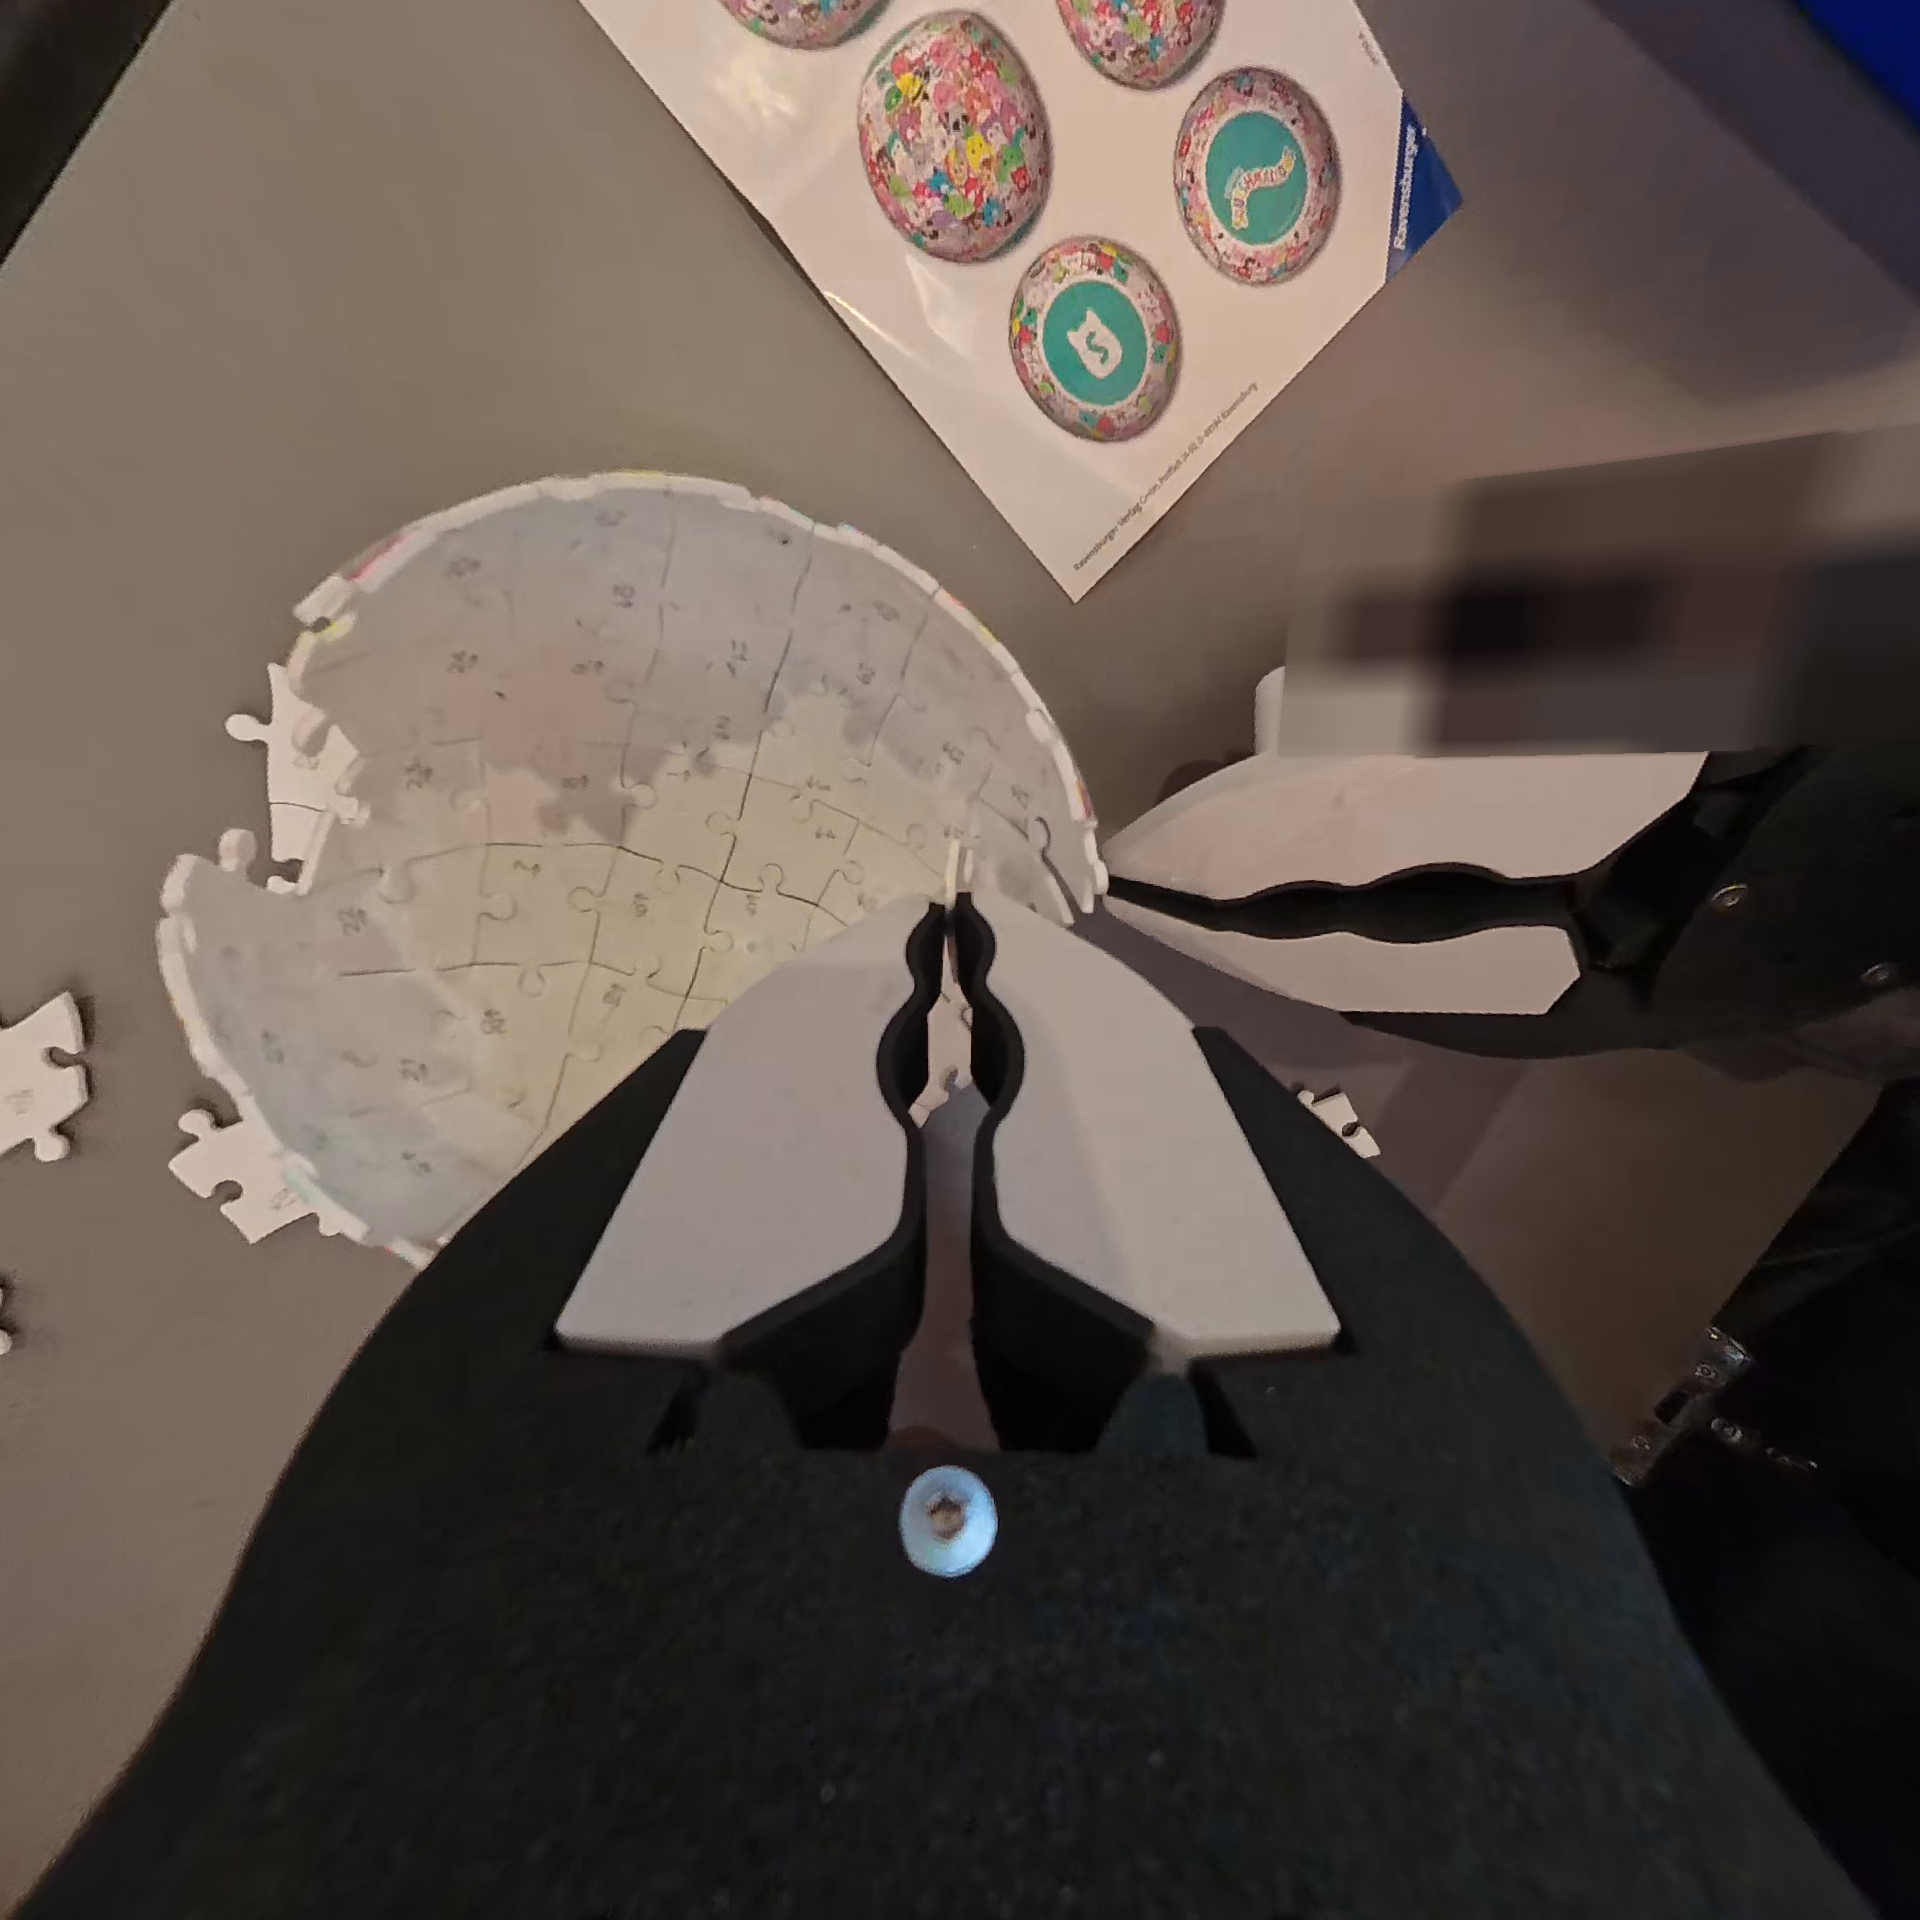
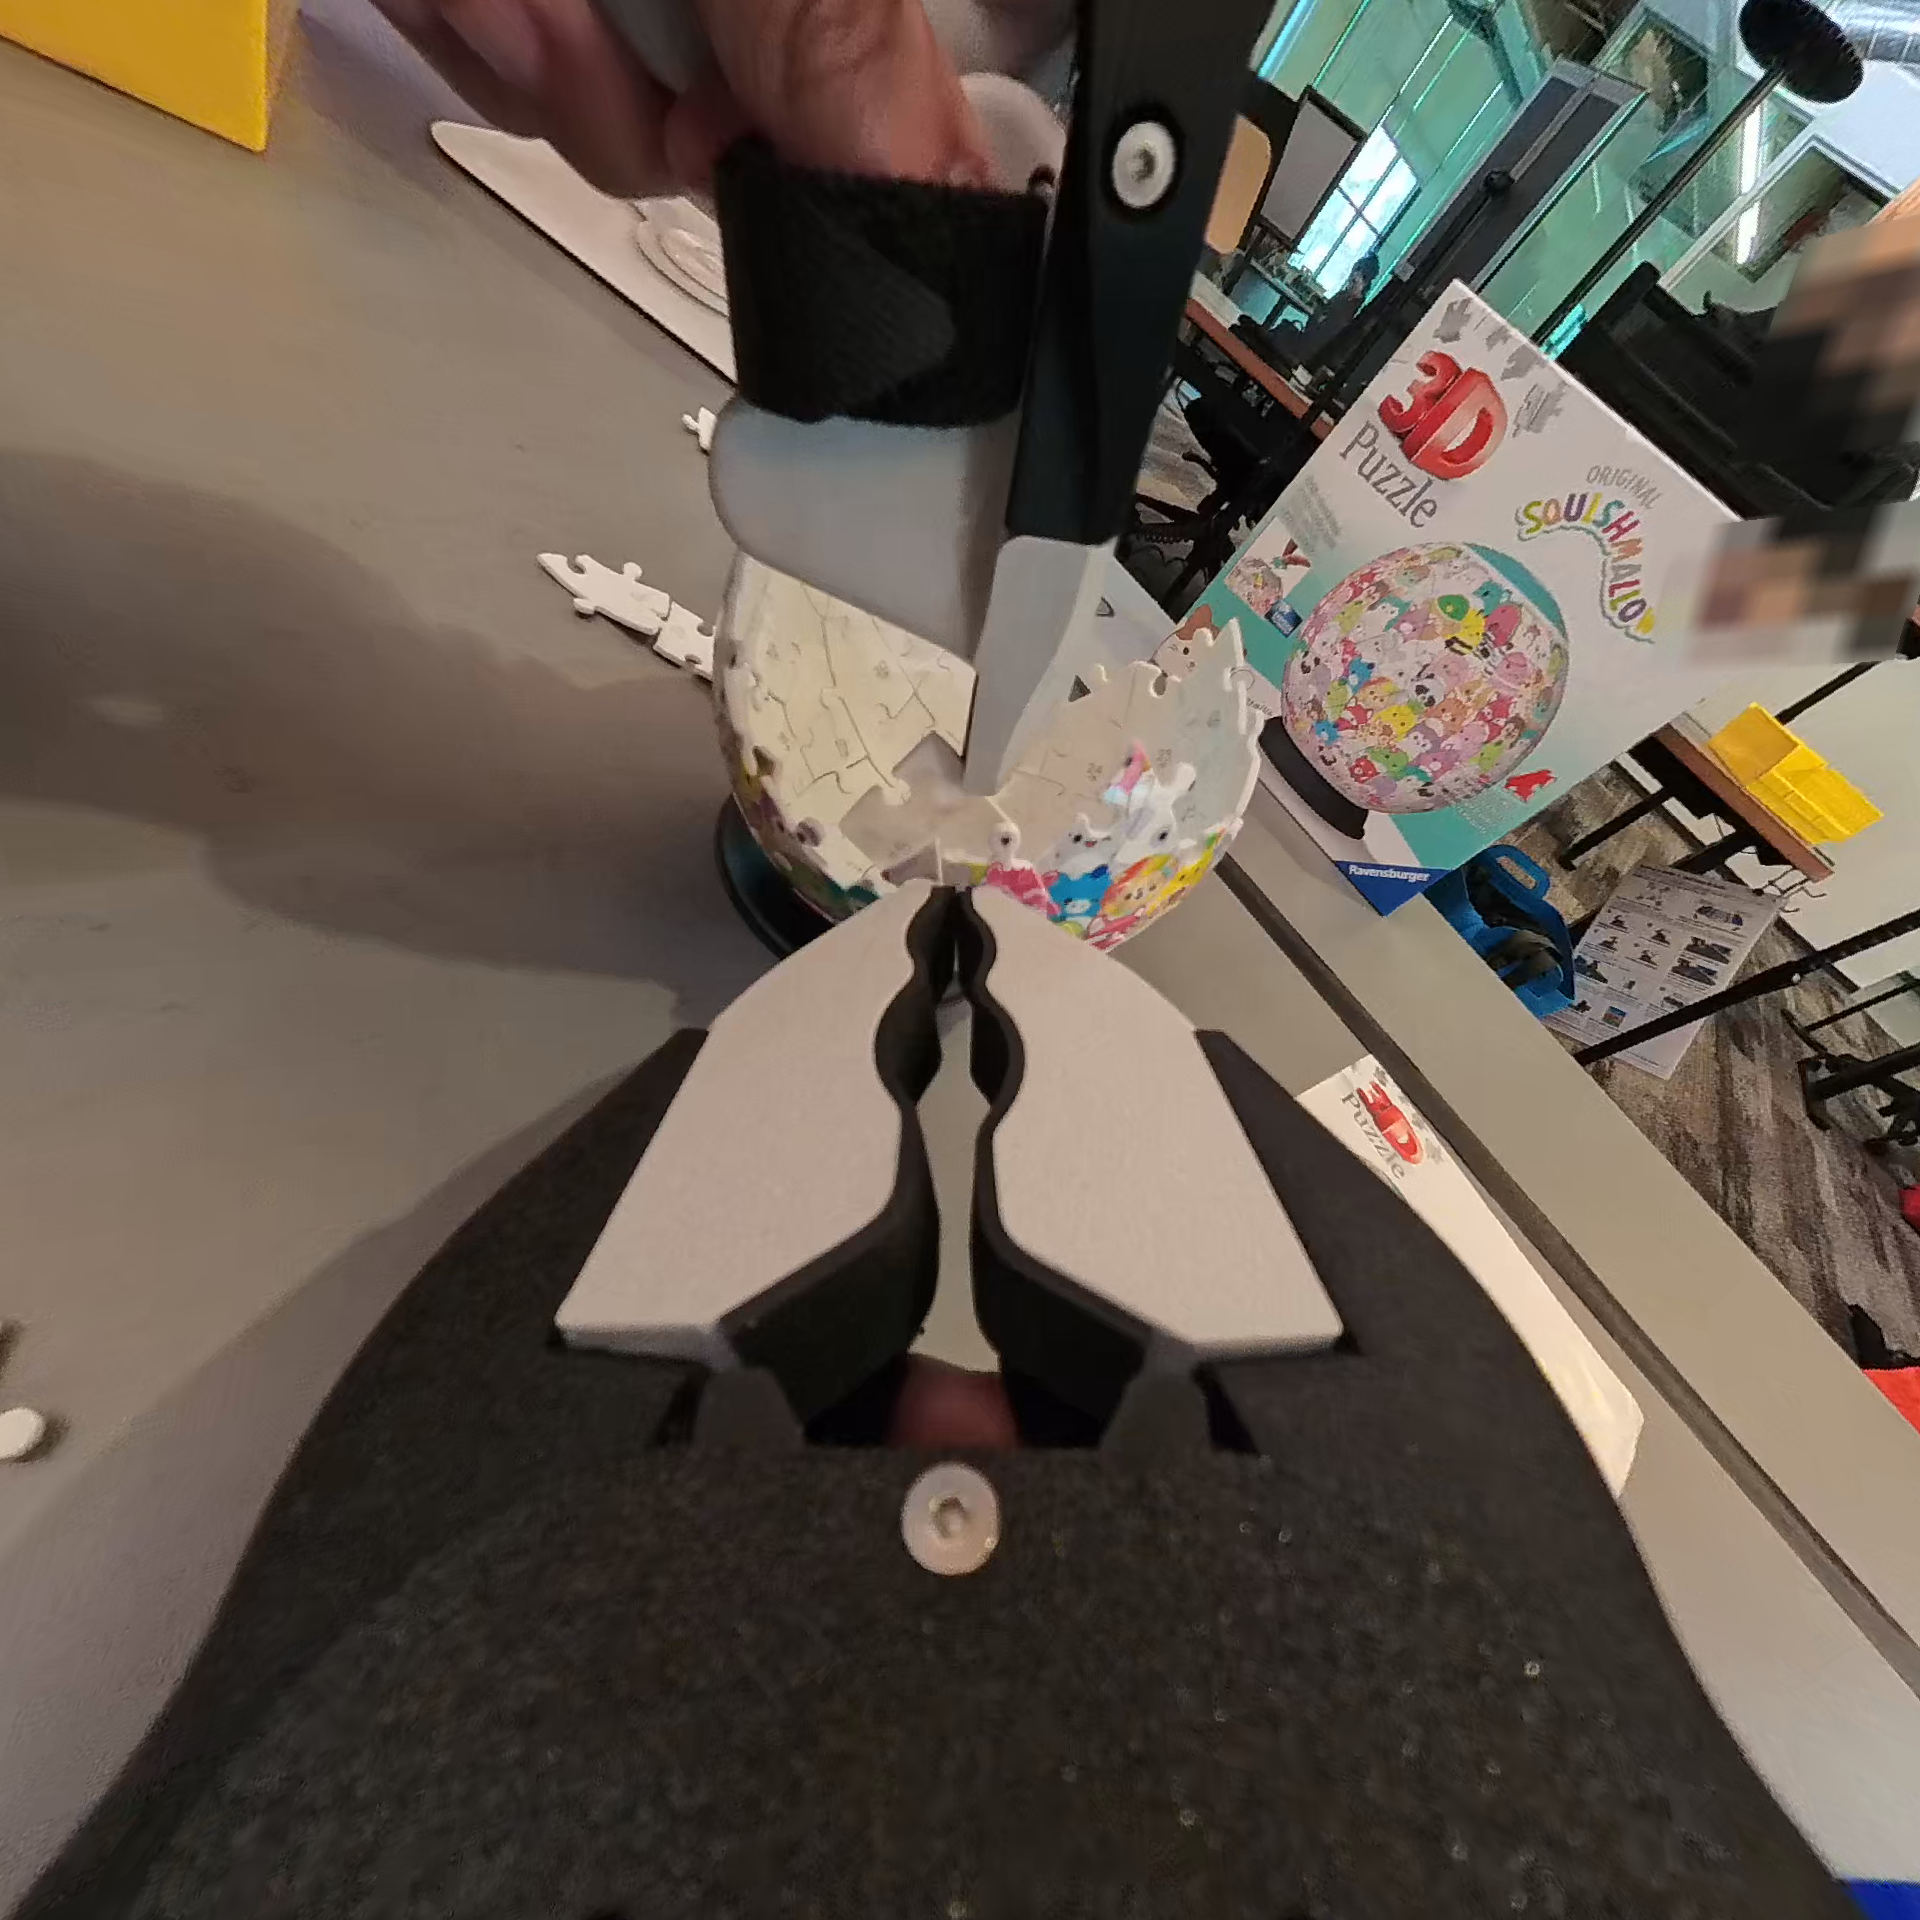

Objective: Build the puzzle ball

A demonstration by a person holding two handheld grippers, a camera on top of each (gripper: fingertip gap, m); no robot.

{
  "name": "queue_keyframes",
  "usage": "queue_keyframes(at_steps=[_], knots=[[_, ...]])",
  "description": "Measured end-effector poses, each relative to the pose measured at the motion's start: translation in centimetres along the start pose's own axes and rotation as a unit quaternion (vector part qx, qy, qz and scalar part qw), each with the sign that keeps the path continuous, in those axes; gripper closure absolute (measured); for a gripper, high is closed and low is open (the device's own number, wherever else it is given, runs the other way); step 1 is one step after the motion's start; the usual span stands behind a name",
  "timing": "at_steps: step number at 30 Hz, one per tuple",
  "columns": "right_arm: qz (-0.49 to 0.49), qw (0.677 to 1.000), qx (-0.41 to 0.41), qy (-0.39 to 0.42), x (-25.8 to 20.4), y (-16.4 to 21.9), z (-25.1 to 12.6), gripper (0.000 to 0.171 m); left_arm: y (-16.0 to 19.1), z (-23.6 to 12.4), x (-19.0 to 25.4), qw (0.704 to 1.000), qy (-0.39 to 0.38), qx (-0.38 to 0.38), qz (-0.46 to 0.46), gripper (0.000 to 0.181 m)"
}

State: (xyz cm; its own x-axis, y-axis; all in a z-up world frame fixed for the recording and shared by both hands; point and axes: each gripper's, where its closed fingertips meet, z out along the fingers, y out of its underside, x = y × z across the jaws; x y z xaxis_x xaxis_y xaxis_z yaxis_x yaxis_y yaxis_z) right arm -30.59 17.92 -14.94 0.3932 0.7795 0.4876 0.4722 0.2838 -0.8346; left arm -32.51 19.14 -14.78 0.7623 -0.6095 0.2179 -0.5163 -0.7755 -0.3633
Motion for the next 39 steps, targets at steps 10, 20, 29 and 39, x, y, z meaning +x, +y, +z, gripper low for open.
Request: queue_keyframes(at_steps=[10,20,29,39], knots=[[-0.002,1.0,0.0,-0.002,-0.1,-0.1,0.4,0.171,-0.5,-0.7,-0.5,1.0,-0.013,0.017,-0.002,0.18],[-0.005,1.0,0.008,-0.013,-0.2,0.3,-1.7,0.171,9.0,-5.7,4.4,0.994,0.07,0.074,-0.037,0.18],[-0.115,0.993,0.001,-0.015,0.1,1.7,-2.4,0.171,14.9,-0.8,3.3,0.967,0.162,0.098,-0.169,0.18],[-0.177,0.983,0.033,-0.027,-1.5,0.6,-2.1,0.171,15.0,0.5,1.7,0.976,0.11,0.104,-0.158,0.159]])
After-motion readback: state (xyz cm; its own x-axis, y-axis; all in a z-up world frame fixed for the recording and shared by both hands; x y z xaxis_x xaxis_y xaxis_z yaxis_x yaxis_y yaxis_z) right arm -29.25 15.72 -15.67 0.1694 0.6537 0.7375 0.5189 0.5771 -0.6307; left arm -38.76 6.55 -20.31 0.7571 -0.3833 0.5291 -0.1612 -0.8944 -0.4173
